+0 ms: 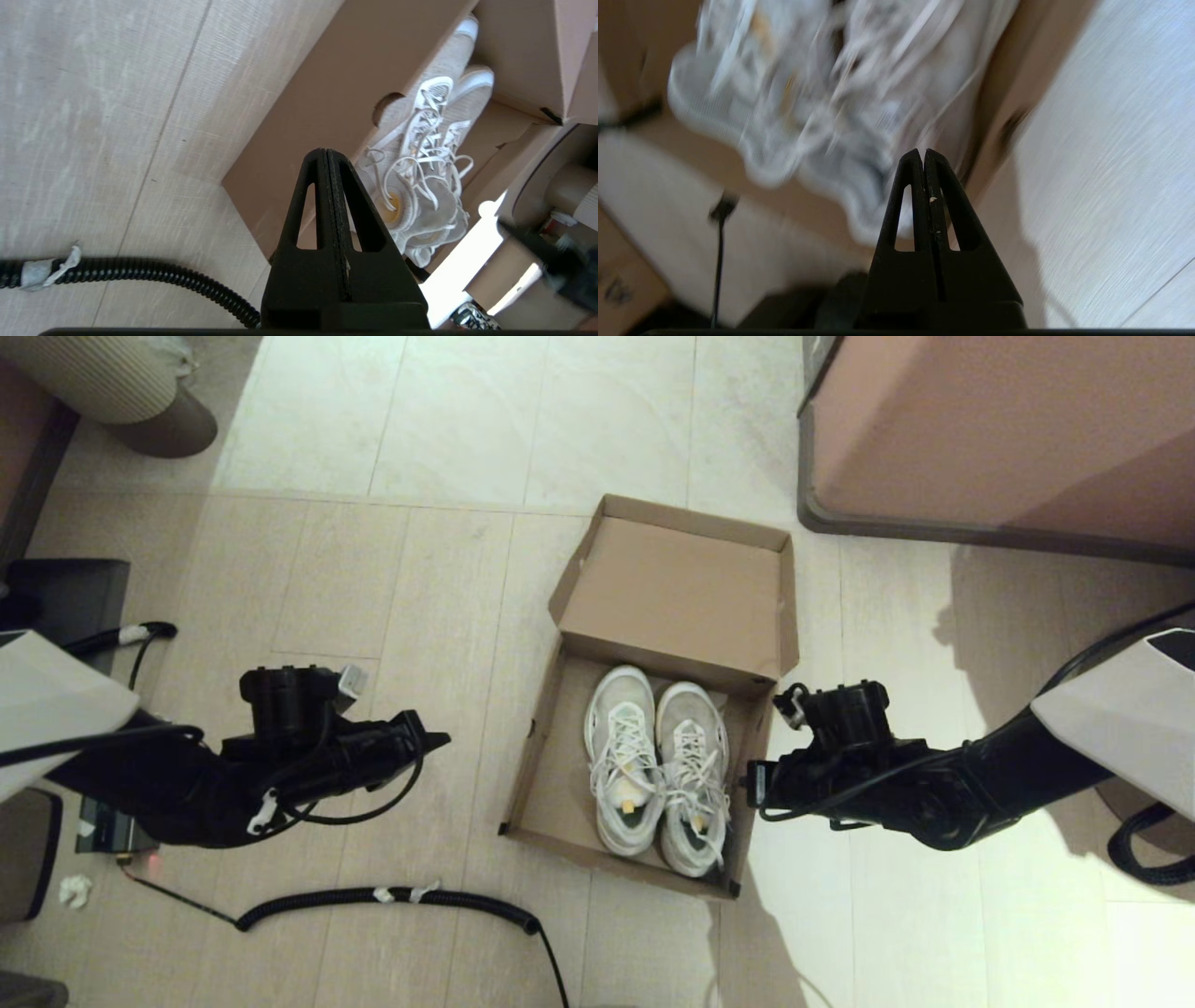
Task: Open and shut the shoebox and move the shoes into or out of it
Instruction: Open the shoe box
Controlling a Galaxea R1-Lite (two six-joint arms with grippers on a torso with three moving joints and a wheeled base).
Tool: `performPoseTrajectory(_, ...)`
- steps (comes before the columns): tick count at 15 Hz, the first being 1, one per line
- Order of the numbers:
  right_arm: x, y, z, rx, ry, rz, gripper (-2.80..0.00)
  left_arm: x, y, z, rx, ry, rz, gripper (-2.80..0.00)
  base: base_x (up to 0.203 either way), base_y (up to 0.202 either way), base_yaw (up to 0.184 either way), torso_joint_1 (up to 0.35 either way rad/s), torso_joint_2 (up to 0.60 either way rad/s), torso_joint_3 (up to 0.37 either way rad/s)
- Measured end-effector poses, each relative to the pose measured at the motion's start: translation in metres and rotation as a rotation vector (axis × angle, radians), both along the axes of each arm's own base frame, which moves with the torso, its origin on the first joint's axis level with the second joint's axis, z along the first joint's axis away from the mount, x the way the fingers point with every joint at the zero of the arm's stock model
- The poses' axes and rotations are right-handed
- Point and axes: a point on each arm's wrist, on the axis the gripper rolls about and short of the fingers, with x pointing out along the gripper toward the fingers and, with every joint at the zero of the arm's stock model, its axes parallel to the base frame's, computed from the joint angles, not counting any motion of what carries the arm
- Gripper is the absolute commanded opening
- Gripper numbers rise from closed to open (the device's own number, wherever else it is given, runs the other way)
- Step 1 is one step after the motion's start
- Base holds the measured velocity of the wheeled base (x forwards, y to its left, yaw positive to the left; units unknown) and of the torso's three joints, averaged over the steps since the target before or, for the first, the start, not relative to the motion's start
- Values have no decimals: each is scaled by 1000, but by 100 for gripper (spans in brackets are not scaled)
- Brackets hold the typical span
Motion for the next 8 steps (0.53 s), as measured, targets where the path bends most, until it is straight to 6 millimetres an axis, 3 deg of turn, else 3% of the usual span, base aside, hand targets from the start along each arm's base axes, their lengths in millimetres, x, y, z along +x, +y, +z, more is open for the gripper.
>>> performPoseTrajectory(8,-32,19,-25,-72,88,41,-280,0,-1,25,-10,-74,0,-280,0,0,0,0,0,0)
